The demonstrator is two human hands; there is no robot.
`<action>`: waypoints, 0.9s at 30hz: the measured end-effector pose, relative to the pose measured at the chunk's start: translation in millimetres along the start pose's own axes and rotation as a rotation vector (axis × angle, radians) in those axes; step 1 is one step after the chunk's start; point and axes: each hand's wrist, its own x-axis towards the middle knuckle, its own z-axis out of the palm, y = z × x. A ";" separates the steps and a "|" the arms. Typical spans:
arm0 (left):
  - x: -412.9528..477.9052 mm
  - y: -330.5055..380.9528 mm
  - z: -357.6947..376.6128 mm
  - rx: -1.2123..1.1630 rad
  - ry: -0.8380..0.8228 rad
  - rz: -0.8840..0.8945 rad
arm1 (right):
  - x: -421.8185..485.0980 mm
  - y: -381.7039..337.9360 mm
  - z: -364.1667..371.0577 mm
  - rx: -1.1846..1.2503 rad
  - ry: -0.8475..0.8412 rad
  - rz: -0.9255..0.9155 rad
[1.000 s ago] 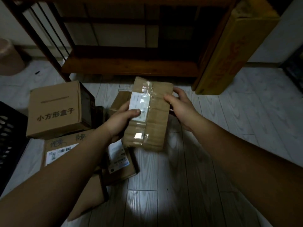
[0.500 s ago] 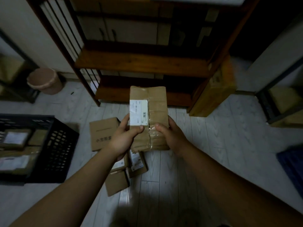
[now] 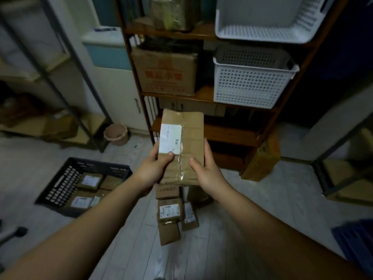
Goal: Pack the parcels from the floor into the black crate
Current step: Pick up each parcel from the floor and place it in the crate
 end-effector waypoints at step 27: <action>-139.0 66.8 -401.9 0.235 0.079 -0.094 | 7.7 -76.6 411.8 -0.886 -0.272 -0.267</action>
